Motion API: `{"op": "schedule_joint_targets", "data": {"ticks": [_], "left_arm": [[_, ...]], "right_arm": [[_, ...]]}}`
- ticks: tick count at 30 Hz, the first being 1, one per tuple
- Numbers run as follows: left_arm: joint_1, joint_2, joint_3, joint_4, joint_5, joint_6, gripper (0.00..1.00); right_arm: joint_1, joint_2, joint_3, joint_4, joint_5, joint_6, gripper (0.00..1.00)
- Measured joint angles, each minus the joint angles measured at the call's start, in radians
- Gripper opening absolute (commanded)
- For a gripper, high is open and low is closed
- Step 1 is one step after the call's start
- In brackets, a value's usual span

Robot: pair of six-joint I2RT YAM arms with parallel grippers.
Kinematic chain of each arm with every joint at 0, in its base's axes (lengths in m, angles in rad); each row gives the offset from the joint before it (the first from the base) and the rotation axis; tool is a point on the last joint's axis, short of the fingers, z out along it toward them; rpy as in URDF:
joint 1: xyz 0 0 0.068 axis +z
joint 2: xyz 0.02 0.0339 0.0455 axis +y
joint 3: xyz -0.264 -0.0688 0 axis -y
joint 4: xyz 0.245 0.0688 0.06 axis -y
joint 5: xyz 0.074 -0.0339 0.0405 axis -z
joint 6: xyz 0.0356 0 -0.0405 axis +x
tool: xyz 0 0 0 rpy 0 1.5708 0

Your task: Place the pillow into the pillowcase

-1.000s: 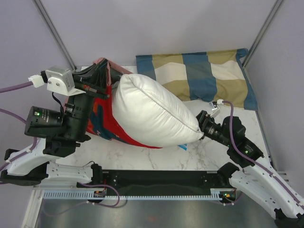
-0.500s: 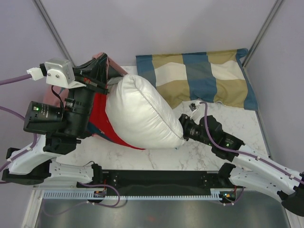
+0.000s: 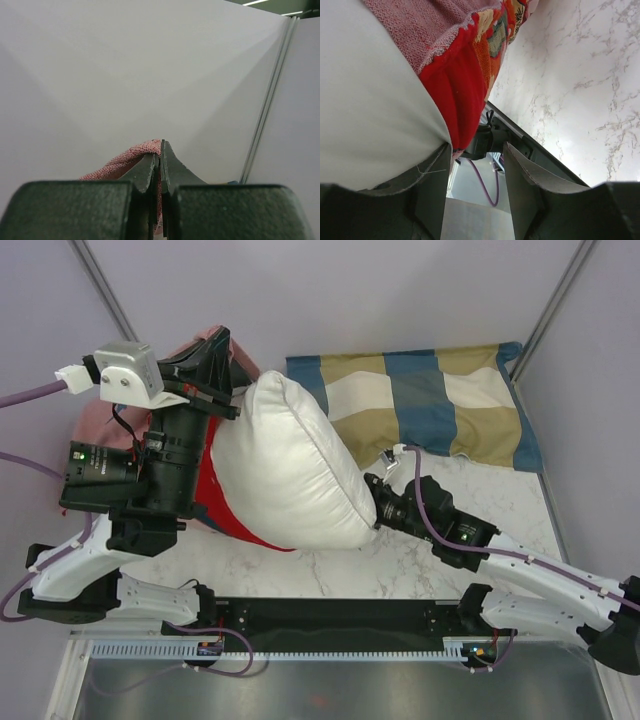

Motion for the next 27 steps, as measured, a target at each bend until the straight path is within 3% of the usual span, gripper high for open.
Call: {"op": "schedule_joint_targets", "data": {"ticks": [10,16,22,27], "left_arm": [[0.000,-0.008,0.011,-0.001,0.001,-0.001,0.02],[0.000,-0.008,0.011,-0.011,0.002,-0.001,0.02],[0.000,-0.010,0.013,-0.005,0.011,-0.001,0.02],[0.000,-0.010,0.015,0.011,0.018,0.003,0.03]], "right_arm": [[0.049,0.208,0.021,0.118,0.045,0.019,0.52],[0.064,0.231,0.036,0.119,0.101,0.023,0.48],[0.064,0.143,0.039,0.051,0.114,0.010,0.48],[0.076,-0.080,0.031,-0.100,0.129,-0.018,0.50]]}}
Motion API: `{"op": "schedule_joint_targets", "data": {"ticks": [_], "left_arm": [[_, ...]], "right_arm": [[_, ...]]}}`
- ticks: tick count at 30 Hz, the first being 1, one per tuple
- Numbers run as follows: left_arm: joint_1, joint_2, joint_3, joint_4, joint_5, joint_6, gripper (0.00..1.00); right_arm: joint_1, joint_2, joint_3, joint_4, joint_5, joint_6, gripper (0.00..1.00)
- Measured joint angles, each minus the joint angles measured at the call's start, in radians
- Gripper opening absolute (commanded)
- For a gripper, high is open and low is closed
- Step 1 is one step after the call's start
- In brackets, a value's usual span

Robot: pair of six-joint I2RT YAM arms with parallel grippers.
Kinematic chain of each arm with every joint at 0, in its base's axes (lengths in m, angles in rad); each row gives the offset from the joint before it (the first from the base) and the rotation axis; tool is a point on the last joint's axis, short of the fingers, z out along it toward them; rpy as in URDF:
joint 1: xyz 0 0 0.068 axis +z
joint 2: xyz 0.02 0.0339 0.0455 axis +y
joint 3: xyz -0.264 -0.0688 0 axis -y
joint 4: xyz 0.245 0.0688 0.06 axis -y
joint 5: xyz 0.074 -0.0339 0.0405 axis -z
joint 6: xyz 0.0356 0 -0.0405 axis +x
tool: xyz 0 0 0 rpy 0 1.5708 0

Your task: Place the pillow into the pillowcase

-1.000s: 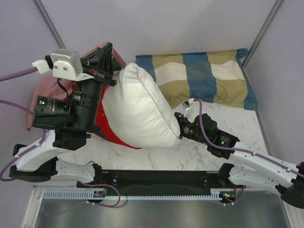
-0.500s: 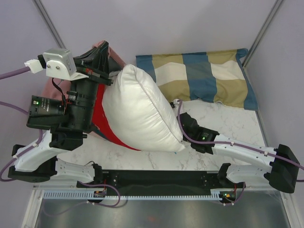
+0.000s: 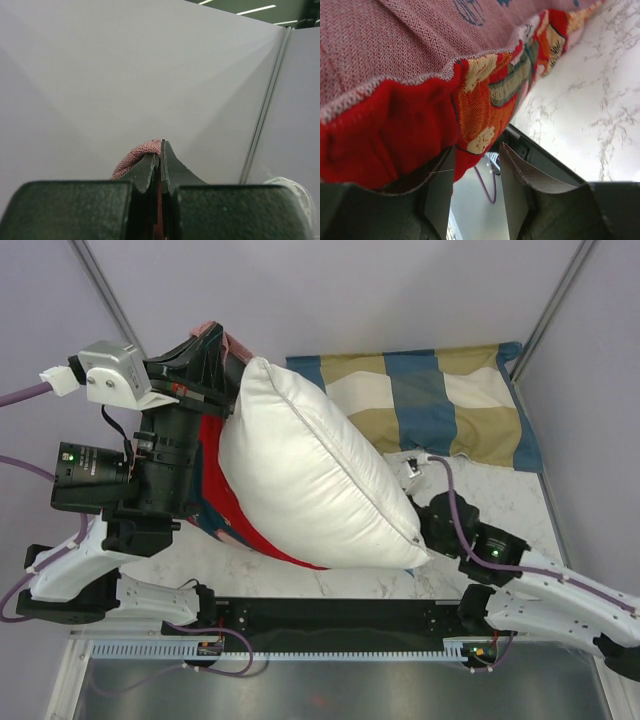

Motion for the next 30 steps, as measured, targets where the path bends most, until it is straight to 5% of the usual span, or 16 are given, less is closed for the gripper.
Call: {"op": "schedule_joint_targets", "data": {"ticks": [7,15,22,30], "left_arm": [[-0.001,0.045,0.001,0.016,0.000,0.035,0.03],[-0.002,0.108,0.000,0.014,0.019,0.061,0.03],[0.018,0.127,0.000,0.041,0.020,0.100,0.04],[0.039,0.143,0.000,0.042,0.021,0.100,0.04]], "right_arm": [[0.006,-0.383,0.003,-0.379,0.162,-0.013,0.65],[0.006,-0.607,0.339,-0.771,0.497,-0.068,0.68],[0.006,-0.585,0.585,-0.837,0.510,-0.198,0.68],[0.005,-0.478,0.510,-0.821,0.385,-0.229,0.64]]}}
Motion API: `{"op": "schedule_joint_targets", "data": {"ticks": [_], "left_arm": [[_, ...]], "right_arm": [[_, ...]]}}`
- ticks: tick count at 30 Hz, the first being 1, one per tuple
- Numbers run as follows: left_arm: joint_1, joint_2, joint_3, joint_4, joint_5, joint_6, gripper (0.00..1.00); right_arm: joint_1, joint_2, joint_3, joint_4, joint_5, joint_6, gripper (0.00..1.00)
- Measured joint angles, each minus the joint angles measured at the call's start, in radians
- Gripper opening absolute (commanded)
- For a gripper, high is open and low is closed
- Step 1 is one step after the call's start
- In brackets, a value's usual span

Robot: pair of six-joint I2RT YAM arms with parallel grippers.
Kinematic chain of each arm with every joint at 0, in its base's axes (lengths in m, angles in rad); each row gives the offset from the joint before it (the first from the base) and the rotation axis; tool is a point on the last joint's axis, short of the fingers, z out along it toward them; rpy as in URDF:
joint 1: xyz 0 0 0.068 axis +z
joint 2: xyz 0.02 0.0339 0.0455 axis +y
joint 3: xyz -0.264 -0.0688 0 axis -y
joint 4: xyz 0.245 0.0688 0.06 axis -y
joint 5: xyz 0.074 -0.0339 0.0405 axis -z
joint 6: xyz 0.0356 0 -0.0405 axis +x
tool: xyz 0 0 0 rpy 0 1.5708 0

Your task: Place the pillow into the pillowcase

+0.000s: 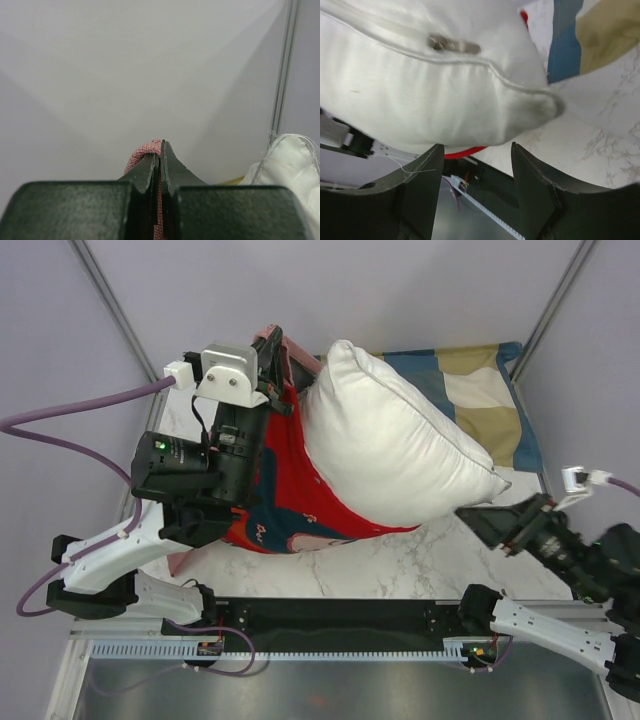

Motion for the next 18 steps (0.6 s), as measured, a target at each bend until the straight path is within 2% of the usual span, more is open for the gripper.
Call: {"op": "schedule_joint_targets", "data": {"ticks": [6,18], "left_arm": [[0.000,0.000,0.000,-0.003,-0.001,0.000,0.04],[0.005,-0.006,0.000,-0.012,-0.004,-0.001,0.04]], "right_arm": [[0.000,0.118,-0.211,0.066,-0.080,0.040,0.64],[0.000,0.143,-0.283,0.194,-0.012,0.095,0.67]]}}
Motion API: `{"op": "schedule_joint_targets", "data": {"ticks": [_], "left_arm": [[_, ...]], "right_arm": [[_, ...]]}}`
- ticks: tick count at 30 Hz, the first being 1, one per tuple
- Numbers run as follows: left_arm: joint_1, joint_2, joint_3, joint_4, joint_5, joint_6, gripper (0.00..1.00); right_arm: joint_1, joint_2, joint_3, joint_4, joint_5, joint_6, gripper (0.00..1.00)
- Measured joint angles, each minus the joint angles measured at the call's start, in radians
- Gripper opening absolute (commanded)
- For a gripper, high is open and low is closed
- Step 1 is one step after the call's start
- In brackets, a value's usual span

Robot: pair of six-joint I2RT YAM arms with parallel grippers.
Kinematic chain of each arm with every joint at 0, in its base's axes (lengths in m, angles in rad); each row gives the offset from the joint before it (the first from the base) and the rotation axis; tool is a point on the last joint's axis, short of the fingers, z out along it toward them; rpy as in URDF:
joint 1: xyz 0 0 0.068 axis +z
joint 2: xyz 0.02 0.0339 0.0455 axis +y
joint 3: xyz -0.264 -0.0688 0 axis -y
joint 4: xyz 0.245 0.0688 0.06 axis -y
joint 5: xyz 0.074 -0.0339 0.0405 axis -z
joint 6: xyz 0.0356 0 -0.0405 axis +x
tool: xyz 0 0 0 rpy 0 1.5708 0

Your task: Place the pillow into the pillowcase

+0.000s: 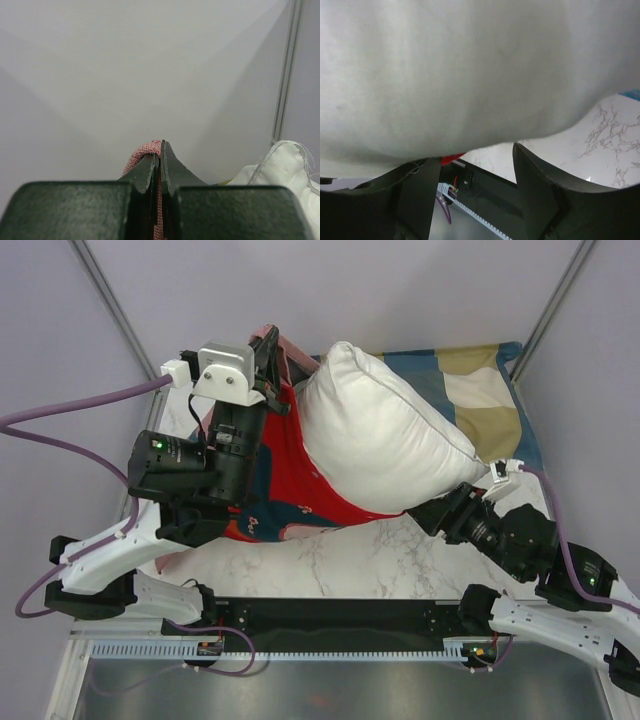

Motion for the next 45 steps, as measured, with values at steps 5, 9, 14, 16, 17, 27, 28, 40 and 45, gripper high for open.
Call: {"op": "schedule_joint_targets", "data": {"ticks": [5,9,14,16,17,27,28,40,45], "left_arm": [[0.000,-0.007,0.000,-0.009,-0.001,0.000,0.04],[0.000,-0.010,0.000,-0.011,-0.002,0.000,0.04],[0.000,-0.012,0.000,-0.022,-0.004,0.000,0.04],[0.000,-0.015,0.000,-0.032,-0.004,-0.001,0.04],[0.000,-0.016,0.000,-0.035,-0.005,-0.002,0.04],[0.001,-0.034,0.000,-0.039,-0.026,-0.006,0.04],[0.001,-0.035,0.000,-0.039,-0.026,-0.006,0.04],[0.000,-0.056,0.000,-0.038,-0.026,-0.007,0.04],[0.001,-0.058,0.000,-0.038,-0.026,-0.007,0.04]], "right_arm": [[0.000,0.037,-0.029,0.051,0.042,0.023,0.66],[0.000,0.070,-0.066,0.106,0.079,0.039,0.61],[0.000,0.138,-0.084,0.145,0.129,0.045,0.51],[0.000,0.171,-0.085,0.162,0.147,0.042,0.47],[0.000,0.185,-0.086,0.170,0.156,0.040,0.47],[-0.105,0.371,-0.048,0.250,0.116,-0.002,0.56],[-0.126,0.376,-0.047,0.252,0.109,-0.005,0.57],[-0.340,0.436,0.047,0.300,-0.045,-0.068,0.54],[-0.396,0.511,0.085,0.320,-0.124,-0.079,0.54]]}}
